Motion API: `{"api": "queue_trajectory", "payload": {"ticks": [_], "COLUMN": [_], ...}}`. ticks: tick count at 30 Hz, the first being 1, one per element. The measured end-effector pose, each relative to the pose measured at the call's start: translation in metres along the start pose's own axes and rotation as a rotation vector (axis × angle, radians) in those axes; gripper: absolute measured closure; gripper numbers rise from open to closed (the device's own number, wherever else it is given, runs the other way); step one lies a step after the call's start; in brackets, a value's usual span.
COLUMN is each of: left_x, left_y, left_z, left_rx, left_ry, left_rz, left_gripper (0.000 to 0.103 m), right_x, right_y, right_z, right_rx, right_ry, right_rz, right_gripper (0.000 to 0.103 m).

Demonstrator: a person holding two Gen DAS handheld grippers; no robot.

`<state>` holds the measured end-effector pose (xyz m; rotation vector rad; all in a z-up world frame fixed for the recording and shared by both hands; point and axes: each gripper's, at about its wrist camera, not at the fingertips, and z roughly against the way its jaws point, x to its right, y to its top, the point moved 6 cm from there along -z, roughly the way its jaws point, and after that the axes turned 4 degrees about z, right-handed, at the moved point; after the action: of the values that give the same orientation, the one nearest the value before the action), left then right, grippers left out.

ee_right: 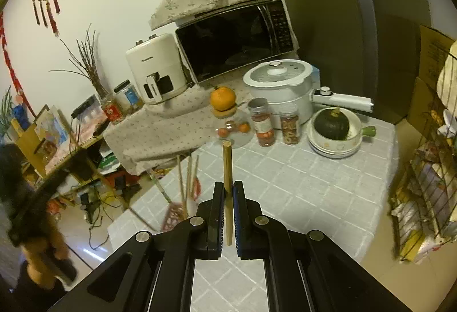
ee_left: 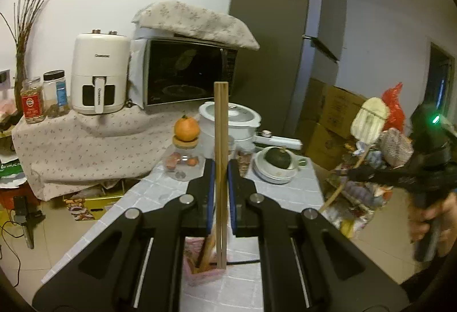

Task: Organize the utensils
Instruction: 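Carry both wooden chopsticks upright over the pink holder with both grippers, then lower both wooden chopsticks into the pink holder and open both grippers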

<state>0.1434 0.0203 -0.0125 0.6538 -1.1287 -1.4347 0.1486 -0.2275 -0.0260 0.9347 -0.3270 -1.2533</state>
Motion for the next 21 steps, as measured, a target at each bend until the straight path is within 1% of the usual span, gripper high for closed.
{"api": "queue_trajectory", "payload": {"ticks": [2,5,6,9,11,14,18,21], "left_x": [-0.005,-0.01,-0.011,-0.018,-0.023,-0.029,-0.031,-0.03], "left_y": [-0.007,-0.019,-0.025,-0.038,-0.043,-0.047,-0.053,-0.054], "left_z": [-0.009,-0.027,-0.036,-0.053,-0.06,-0.068,-0.076,-0.078], "left_rx": [-0.006,-0.049,-0.076,-0.13,-0.158,-0.185,-0.208,-0.217], "left_ry": [0.011,0.033,0.04,0.07,0.077,0.076,0.084,0.084], "left_rz": [-0.015,-0.039,-0.044,-0.043,-0.026,0.0,0.006,0.01], "left_gripper": [0.093,0.093,0.093,0.093,0.093,0.093,0.093,0.091], "right_x": [-0.004,-0.012,-0.015,-0.025,-0.031,-0.04,-0.055,-0.063], "right_y": [0.003,0.011,0.014,0.02,0.023,0.026,0.028,0.026], "right_z": [-0.003,-0.007,-0.007,-0.01,-0.013,-0.02,-0.035,-0.049], "right_rx": [0.005,0.019,0.026,0.039,0.041,0.035,0.011,-0.021], "right_ry": [0.011,0.033,0.042,0.072,0.093,0.139,0.182,0.188], "right_rz": [-0.003,-0.006,-0.005,-0.006,-0.005,-0.015,-0.008,0.002], "right_gripper": [0.097,0.097,0.097,0.097,0.097,0.097,0.097,0.097]}}
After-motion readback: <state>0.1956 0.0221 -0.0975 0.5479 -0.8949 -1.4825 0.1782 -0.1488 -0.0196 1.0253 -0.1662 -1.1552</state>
